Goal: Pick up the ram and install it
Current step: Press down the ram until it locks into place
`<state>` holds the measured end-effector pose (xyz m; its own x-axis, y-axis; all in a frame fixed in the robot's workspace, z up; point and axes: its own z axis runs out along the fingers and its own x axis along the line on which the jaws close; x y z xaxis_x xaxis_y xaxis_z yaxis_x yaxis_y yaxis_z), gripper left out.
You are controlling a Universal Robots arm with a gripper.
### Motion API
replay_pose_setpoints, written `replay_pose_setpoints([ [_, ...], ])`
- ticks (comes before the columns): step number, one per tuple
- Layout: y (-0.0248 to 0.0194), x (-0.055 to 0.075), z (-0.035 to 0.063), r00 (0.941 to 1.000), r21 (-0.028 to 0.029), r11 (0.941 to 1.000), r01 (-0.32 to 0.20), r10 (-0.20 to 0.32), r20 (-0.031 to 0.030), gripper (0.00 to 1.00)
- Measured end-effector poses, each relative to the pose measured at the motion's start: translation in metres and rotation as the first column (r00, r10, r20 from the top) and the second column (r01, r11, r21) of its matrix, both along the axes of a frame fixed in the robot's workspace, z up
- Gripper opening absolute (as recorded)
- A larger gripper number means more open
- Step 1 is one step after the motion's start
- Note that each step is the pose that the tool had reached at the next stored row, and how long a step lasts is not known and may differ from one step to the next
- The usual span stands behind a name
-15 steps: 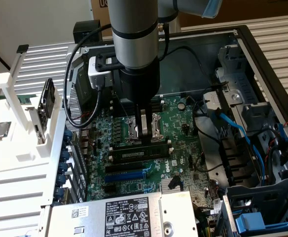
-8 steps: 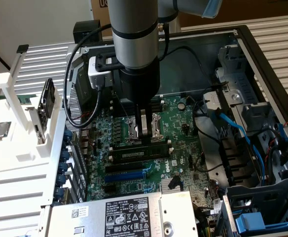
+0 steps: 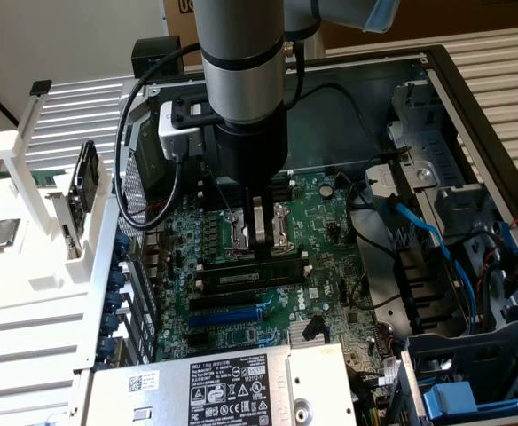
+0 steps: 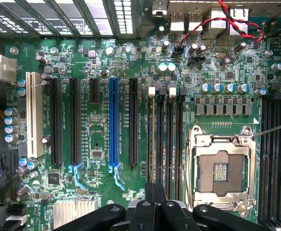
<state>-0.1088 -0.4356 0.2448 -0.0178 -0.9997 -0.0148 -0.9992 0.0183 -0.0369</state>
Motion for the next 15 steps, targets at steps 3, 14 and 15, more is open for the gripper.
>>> replay_pose_setpoints([
  [3, 0.0004, -0.0022, 0.0000, 1.0000, -0.0001, 1.0000, 0.000, 0.000, 0.0002, 0.10],
  [14, 0.0071, -0.0049, -0.0008, 1.0000, -0.0101, 0.9999, 0.000, 0.000, -0.0030, 0.10],
  [15, 0.0076, -0.0051, -0.0011, 1.0000, -0.0110, 0.9999, 0.000, 0.000, -0.0035, 0.10],
])
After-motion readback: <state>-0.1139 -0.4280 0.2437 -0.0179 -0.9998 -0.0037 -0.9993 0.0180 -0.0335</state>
